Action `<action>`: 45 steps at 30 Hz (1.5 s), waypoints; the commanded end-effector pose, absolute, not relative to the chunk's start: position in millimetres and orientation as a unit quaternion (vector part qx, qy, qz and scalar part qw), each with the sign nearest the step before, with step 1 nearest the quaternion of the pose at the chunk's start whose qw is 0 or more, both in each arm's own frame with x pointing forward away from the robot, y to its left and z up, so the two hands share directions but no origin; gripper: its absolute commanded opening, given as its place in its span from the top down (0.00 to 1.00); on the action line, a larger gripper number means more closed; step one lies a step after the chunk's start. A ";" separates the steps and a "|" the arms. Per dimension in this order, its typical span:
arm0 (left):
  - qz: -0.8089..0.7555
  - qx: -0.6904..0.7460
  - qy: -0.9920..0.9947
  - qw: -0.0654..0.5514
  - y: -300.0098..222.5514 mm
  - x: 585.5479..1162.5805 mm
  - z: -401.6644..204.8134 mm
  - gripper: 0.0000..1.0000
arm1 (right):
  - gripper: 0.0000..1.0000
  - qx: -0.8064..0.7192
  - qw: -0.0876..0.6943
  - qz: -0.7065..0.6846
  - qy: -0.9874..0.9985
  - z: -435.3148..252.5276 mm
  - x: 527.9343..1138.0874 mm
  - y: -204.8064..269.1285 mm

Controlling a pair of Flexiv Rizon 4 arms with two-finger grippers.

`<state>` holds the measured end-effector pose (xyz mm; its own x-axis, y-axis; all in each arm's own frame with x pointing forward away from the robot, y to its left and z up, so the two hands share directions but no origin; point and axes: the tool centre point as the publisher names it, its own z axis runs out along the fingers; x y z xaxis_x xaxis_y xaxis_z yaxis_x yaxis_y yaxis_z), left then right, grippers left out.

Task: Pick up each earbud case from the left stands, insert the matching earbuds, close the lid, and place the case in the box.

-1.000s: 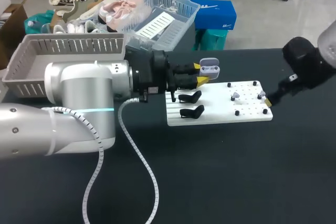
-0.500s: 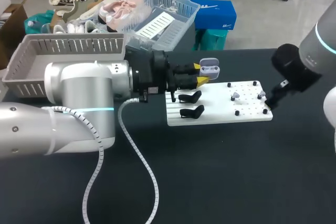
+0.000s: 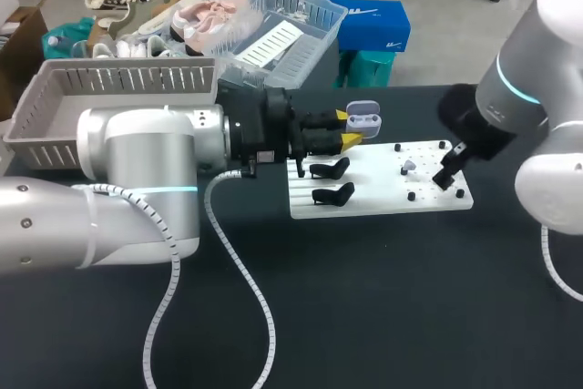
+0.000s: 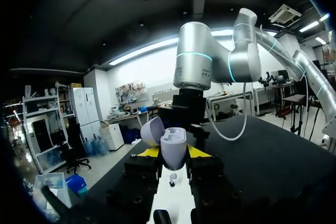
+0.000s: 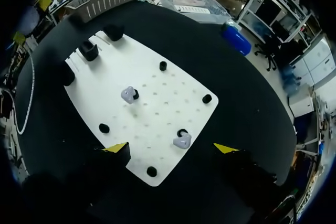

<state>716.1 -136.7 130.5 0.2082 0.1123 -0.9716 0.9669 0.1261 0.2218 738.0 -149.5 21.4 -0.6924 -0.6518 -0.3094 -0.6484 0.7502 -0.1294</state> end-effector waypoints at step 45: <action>-0.381 0.538 0.500 0.562 -137.0 715.8 129.5 1.00 | 0.65 -0.267 0.170 0.015 0.949 18.8 747.1 -148.8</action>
<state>715.9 -136.6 130.6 0.2080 0.1127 -0.9716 0.9670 0.1258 0.2216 749.0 -150.1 19.3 -0.7996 -0.5036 -0.3272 -0.5164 0.8547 -0.0534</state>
